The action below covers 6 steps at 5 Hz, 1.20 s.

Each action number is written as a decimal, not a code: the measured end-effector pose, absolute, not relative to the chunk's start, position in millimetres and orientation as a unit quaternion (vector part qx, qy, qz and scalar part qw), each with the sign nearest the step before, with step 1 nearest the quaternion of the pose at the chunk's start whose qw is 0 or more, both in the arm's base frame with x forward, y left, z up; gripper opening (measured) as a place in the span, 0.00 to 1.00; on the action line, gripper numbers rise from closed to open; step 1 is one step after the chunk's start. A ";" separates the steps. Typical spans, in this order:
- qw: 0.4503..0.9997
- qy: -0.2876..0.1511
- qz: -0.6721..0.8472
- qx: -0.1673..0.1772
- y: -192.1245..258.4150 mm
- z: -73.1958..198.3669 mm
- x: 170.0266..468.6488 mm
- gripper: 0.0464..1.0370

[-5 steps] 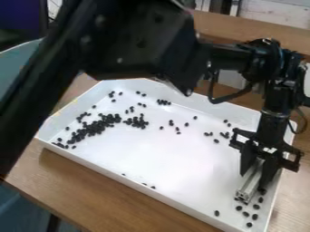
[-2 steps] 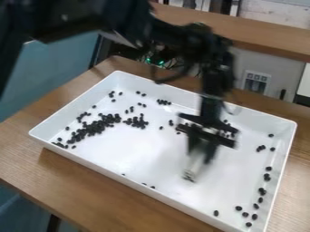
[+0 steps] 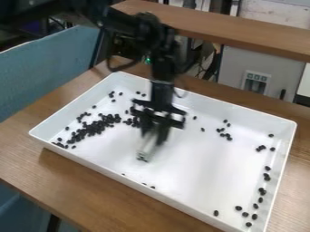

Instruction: Sweep into pile

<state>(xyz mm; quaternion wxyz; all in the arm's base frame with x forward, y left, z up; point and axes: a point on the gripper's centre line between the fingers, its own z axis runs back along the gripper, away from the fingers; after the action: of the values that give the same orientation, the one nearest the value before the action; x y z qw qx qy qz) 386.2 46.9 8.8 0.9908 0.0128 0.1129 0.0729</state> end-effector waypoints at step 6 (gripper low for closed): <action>0.991 0.012 -0.128 -0.033 -47.7 67.8 398.7 0.35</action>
<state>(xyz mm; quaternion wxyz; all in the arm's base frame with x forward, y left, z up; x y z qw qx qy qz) 398.7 -47.7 67.8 0.9912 -0.0328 0.0123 -0.1277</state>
